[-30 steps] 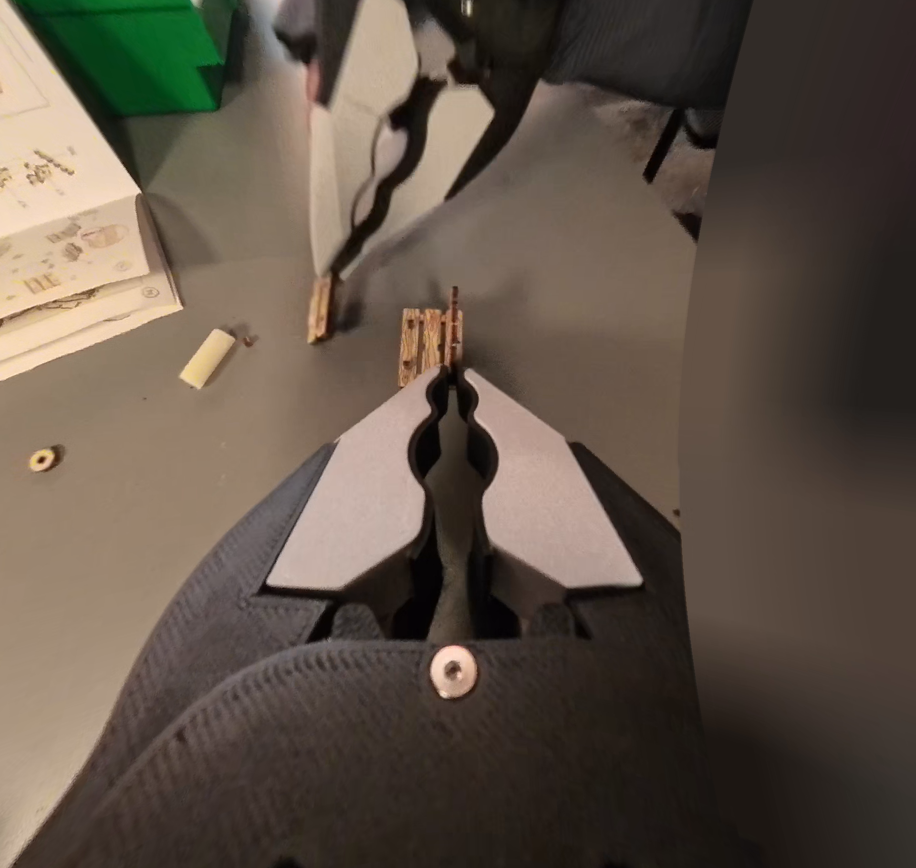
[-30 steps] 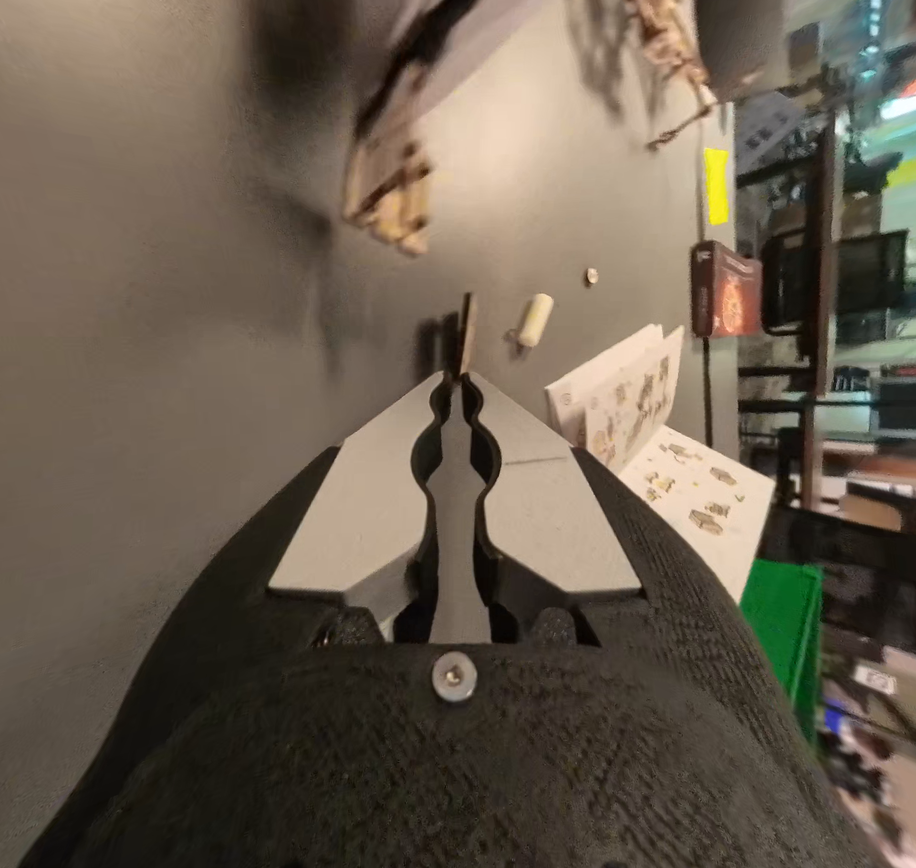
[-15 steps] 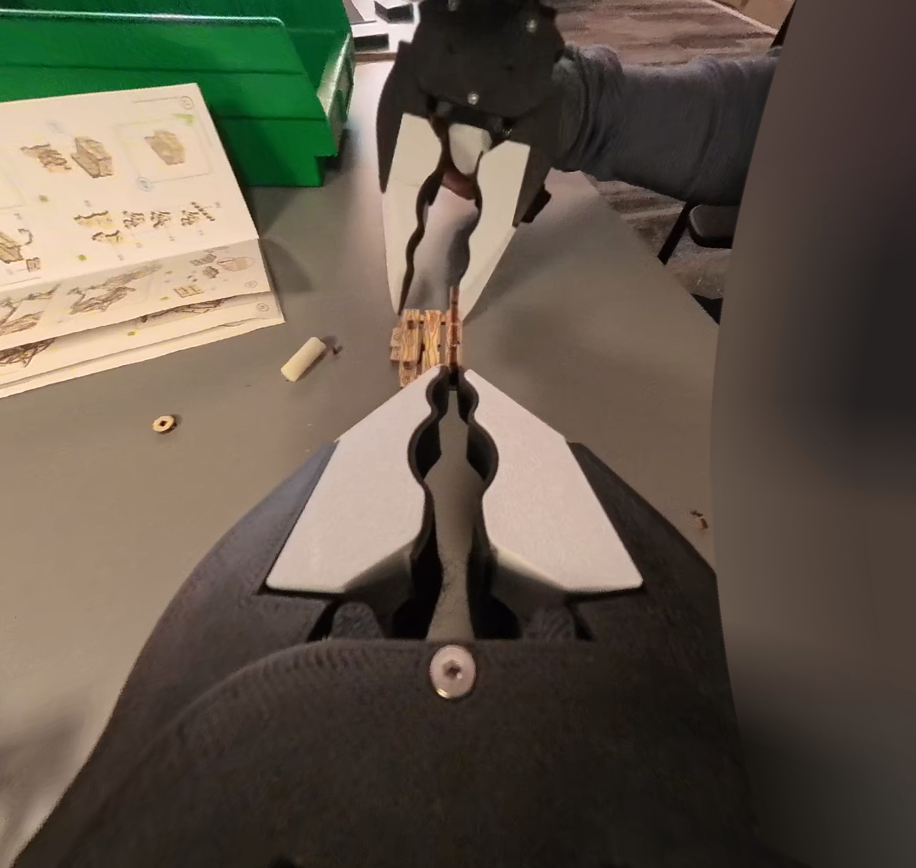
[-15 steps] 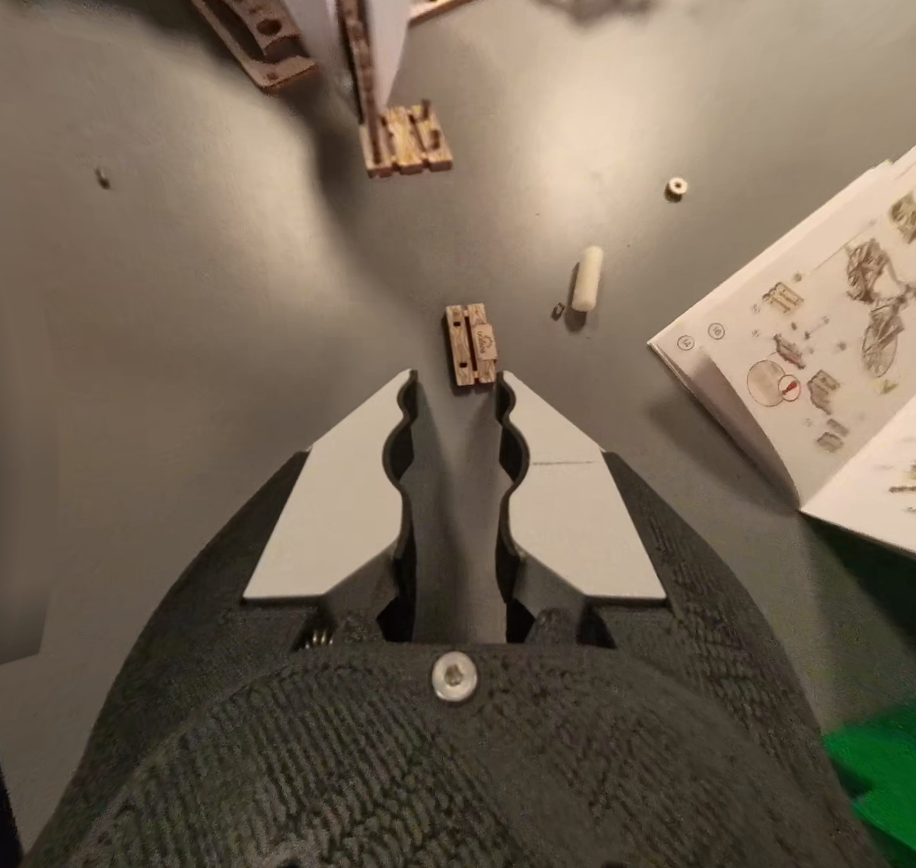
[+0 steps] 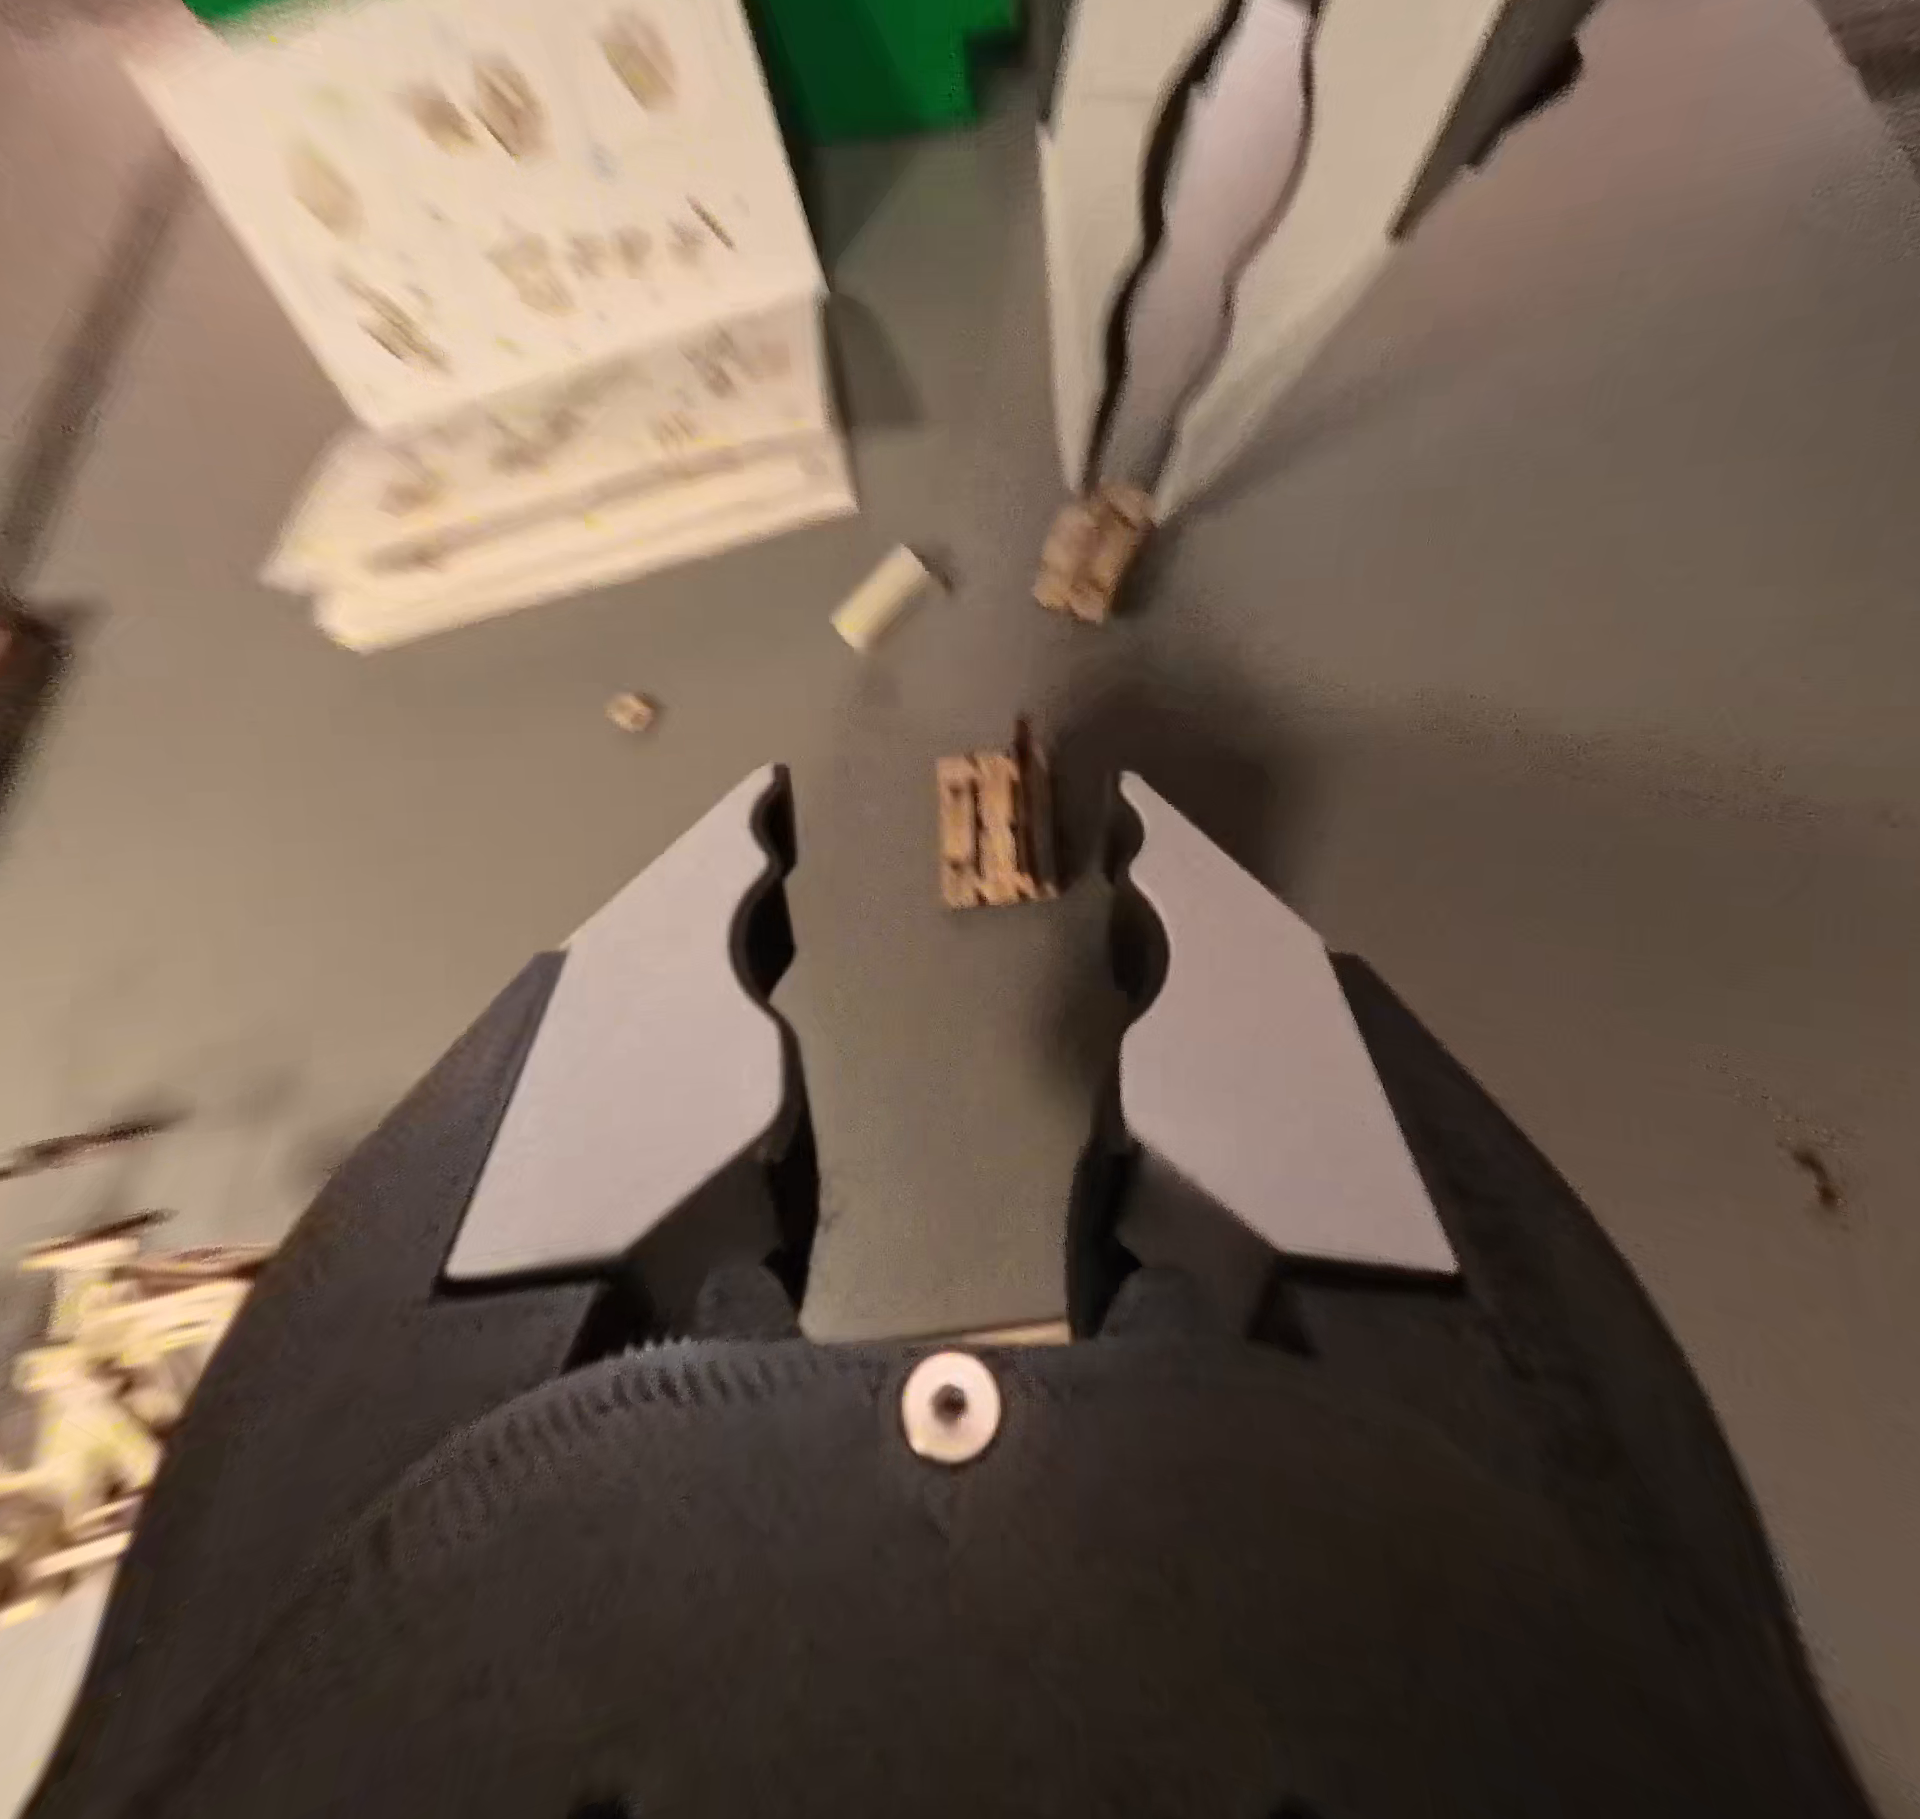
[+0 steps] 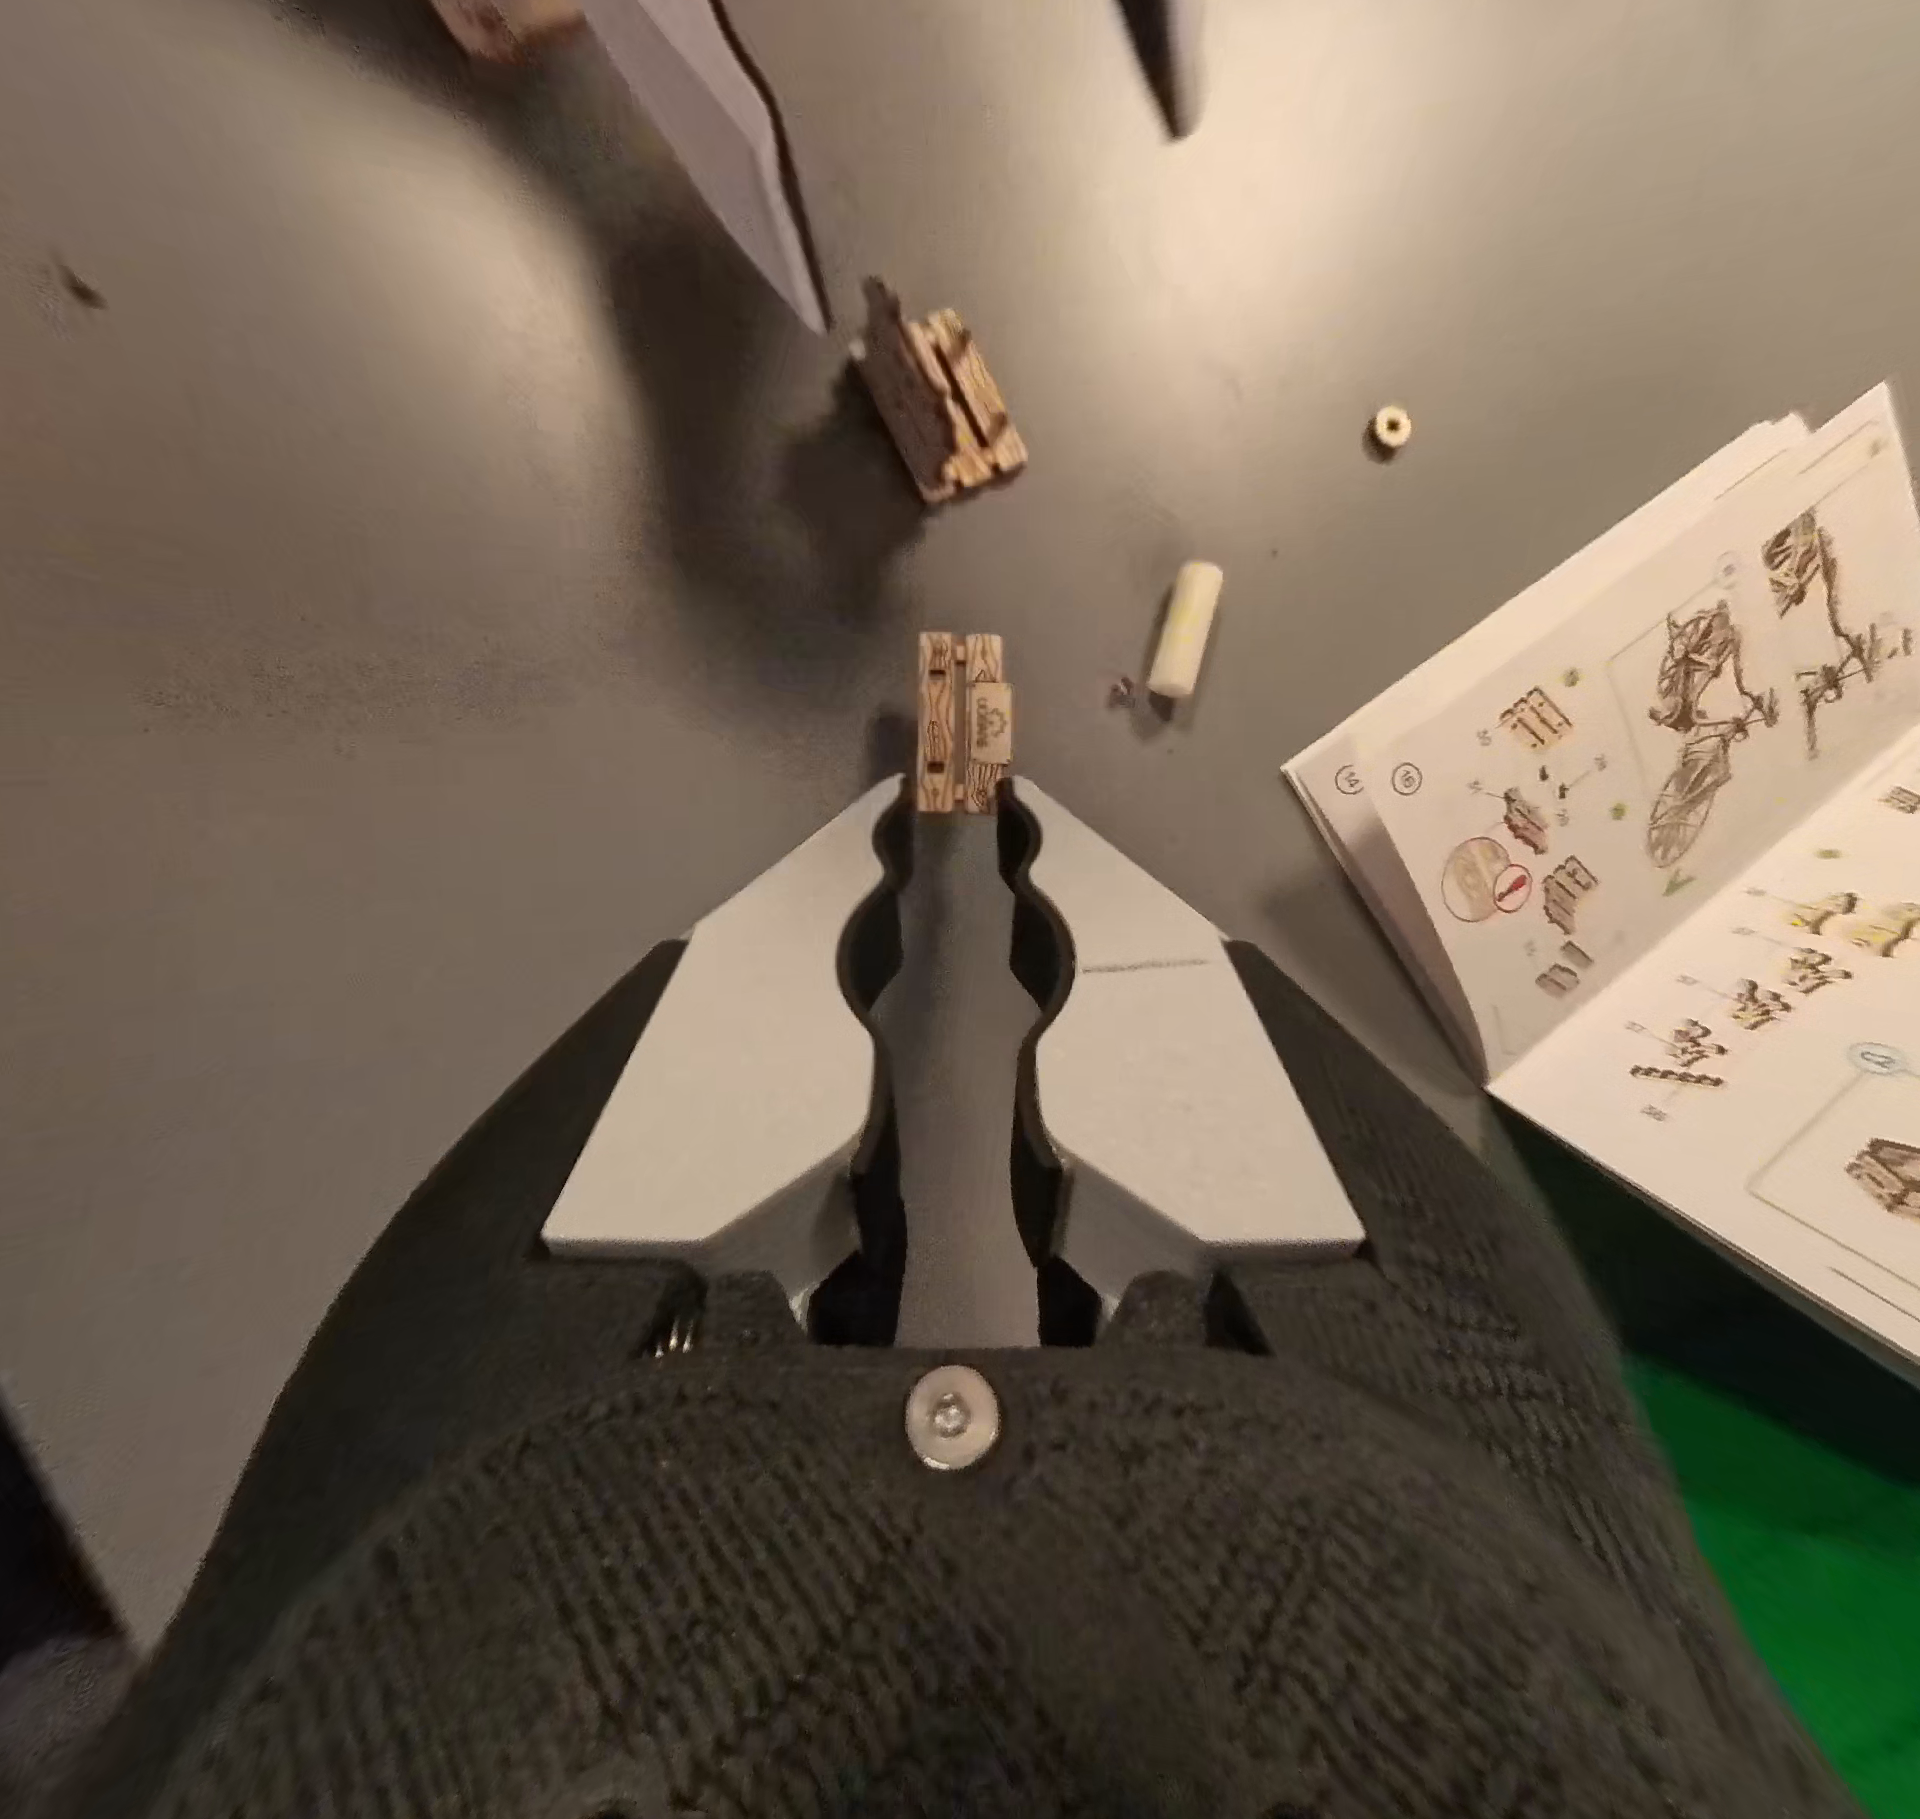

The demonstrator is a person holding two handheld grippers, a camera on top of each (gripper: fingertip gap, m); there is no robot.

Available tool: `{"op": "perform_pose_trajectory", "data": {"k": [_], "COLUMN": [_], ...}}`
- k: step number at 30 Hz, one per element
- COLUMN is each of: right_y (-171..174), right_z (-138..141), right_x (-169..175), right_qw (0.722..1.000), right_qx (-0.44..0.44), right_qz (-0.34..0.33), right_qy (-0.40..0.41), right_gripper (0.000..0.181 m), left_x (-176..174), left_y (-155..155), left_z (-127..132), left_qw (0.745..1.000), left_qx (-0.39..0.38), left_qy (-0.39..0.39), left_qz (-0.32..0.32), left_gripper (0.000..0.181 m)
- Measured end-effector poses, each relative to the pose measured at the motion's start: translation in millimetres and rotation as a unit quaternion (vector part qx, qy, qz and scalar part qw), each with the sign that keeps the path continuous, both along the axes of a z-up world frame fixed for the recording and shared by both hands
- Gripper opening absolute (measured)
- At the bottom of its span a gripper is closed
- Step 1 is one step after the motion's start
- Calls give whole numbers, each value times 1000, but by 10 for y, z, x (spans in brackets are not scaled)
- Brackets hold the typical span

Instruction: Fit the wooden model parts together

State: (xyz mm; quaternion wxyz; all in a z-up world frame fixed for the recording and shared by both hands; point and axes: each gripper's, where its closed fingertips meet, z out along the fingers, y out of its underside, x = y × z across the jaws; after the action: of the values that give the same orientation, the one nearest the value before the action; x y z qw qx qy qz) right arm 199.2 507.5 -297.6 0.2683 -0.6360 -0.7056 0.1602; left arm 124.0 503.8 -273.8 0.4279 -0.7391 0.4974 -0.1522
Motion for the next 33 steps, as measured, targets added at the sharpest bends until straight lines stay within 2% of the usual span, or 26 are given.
{"op": "perform_pose_trajectory", "data": {"k": [3,5,7,9,11,13,15,16,18,20,22,25,26,27,30,31,32,33], "right_y": [-104,-185,-257,-307,-344,-359,-289,-243,-212,-279,-336,-369,-388,-412,-390,-333,-253,-183], "right_z": [165,292,409,508,584,674,816,910,1178,1479,1665,1744,1741,1729,1677,1632,1524,1331], "right_x": [-45,-75,-93,-93,-83,-99,-134,-150,-193,-223,-240,-279,-300,-319,-299,-268,-227,-177], "right_qw": [999,997,995,993,992,989,983,977,949,904,868,853,852,853,866,881,908,941], "right_qx": [-37,-63,-81,-90,-92,-88,-68,-57,-50,-86,-119,-129,-140,-155,-170,-154,-122,-93], "right_qz": [-15,-16,-14,-11,-7,-7,-29,-46,-75,-91,-101,-105,-101,-95,-89,-93,-95,-94], "right_qy": [29,48,62,76,89,116,166,202,303,409,471,495,494,490,462,438,390,312], "right_gripper": [13,13,14,13,11,11,38,39,35,33,34,32,29,20,18,17,17,17], "left_x": [291,484,564,602,595,598,598,614,630,588,506,567,604,627,651,653,624,533], "left_y": [-129,-213,-189,-191,-194,-213,-187,-199,-240,-276,-258,-305,-327,-336,-334,-336,-337,-326], "left_z": [391,345,280,232,310,371,511,617,895,1186,1341,1386,1384,1379,1345,1320,1285,1258], "left_qw": [988,969,938,920,907,910,924,936,955,945,928,918,916,915,915,919,923,925], "left_qx": [151,229,306,342,376,376,364,347,276,219,248,309,318,325,341,338,337,340], "left_qy": [-2,78,153,185,180,167,113,62,-91,-233,-258,-223,-217,-210,-187,-177,-160,-143], "left_qz": [-28,-50,-50,-57,-54,-49,-4,14,53,75,103,111,109,111,110,102,93,97], "left_gripper": [49,45,39,31,9,1,1,1,1,0,1,1,1,1,2,10,25,30]}}
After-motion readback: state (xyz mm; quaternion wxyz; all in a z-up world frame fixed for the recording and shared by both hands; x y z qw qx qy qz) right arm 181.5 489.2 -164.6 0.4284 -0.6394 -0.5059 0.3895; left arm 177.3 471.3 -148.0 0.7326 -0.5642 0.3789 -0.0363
